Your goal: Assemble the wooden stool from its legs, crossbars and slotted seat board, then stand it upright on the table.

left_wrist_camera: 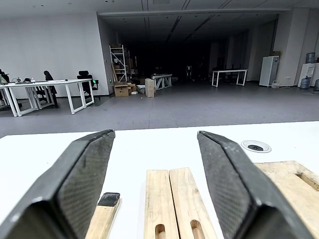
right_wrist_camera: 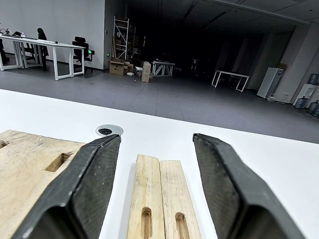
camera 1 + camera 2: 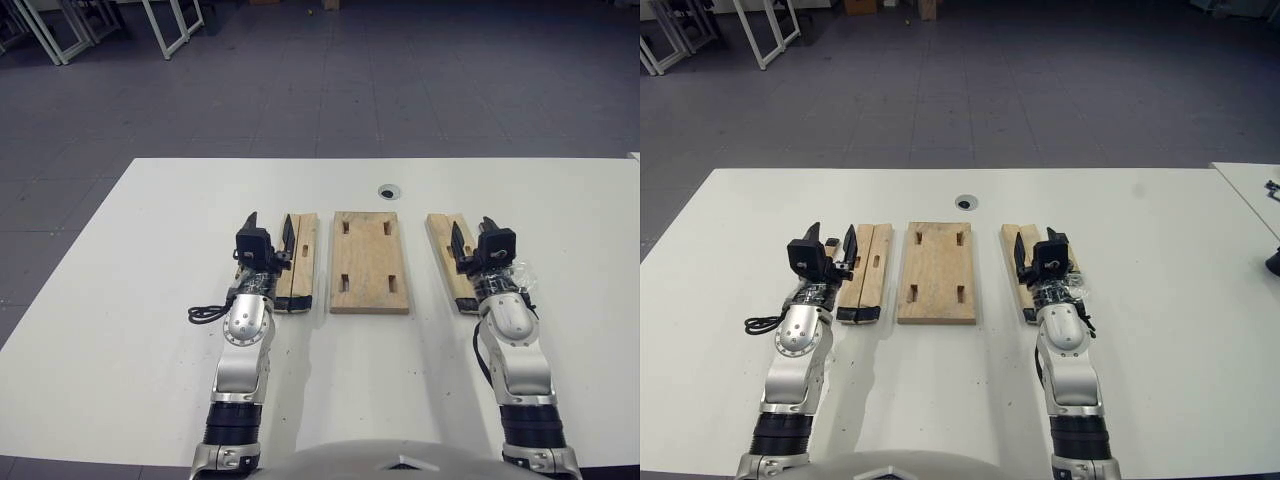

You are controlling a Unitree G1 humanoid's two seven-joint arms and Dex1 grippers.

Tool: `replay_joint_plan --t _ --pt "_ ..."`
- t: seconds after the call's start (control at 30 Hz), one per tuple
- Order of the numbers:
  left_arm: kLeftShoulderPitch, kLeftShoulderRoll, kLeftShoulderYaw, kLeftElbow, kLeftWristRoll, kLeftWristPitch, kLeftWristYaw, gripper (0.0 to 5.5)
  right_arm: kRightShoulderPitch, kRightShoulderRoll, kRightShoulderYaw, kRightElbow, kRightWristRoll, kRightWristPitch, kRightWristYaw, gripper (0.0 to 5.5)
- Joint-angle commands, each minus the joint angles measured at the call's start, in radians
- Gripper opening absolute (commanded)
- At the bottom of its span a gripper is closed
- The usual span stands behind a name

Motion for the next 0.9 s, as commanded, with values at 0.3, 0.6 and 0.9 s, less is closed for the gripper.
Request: replay_joint_plan --t 0.3,0.6,0.9 --pt "-0.006 0.001 0.001 0.01 0.003 0.013 0.003 3.05 -0.004 -0.003 -0.009 0.001 -0.006 0.006 -0.01 2.66" --pt "-0.01 0.001 0.003 0.013 0.002 0.013 0.004 3.05 -0.045 -0.034 -0.09 0.019 -0.002 0.043 -0.054 2.66" --pt "0.0 -0.006 0.001 0.016 0.002 0.013 0.008 3.05 -0.093 -0.23 -0.216 0.248 0.163 0.309 0.189 2.66"
